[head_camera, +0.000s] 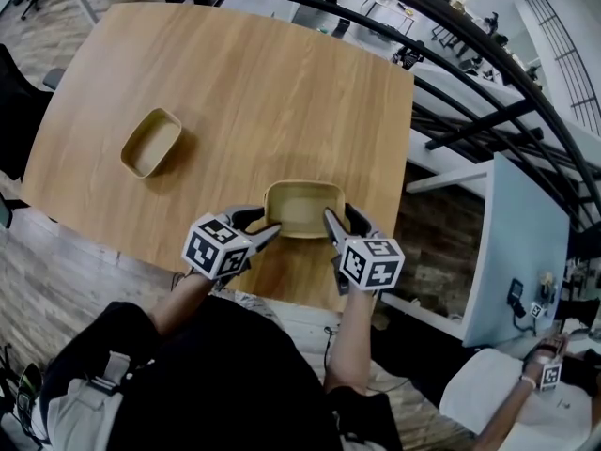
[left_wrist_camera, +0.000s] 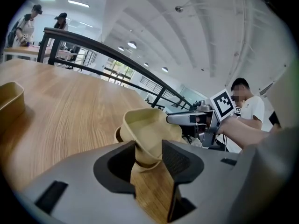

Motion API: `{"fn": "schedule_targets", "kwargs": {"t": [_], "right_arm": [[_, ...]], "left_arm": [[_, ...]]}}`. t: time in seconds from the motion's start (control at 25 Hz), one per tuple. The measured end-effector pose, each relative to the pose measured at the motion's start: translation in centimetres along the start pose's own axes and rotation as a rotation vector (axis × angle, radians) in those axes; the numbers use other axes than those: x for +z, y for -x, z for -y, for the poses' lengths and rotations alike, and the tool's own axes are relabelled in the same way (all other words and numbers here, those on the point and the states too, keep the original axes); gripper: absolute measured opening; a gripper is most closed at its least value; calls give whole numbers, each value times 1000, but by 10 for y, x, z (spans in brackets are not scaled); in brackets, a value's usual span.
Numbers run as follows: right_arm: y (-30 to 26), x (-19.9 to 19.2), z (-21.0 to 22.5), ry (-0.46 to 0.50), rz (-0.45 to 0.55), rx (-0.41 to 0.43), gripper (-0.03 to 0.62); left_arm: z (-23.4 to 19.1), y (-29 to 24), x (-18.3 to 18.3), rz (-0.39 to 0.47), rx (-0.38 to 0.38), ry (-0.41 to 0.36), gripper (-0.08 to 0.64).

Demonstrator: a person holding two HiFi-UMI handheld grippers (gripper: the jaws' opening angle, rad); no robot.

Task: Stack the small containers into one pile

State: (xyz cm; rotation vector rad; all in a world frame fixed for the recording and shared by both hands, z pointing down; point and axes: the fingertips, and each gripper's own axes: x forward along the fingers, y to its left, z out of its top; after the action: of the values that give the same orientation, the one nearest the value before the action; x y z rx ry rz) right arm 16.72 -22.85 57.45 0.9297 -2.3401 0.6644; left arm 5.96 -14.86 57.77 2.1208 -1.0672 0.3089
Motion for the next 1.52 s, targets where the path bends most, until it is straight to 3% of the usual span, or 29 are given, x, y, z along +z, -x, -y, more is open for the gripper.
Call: {"fn": "schedule_targets", "kwargs": {"t": [0.2,0.44,0.92,1.52], "right_arm": [[-10,-2,2,4,-33,2,196],[-20,-14,6,37,-85,-18,196],[-25,-18,6,27,-83,-20,196],[-2,-11,2,36,-26,-34,196]], "left_arm": [[-4,-1,-5,-13,-21,52,183],[-7,-5,-12,-49,-18,27,183],[-11,-5,-11,-52,-66,19,183],[-16,15,1,18,-5,-1,184]]}}
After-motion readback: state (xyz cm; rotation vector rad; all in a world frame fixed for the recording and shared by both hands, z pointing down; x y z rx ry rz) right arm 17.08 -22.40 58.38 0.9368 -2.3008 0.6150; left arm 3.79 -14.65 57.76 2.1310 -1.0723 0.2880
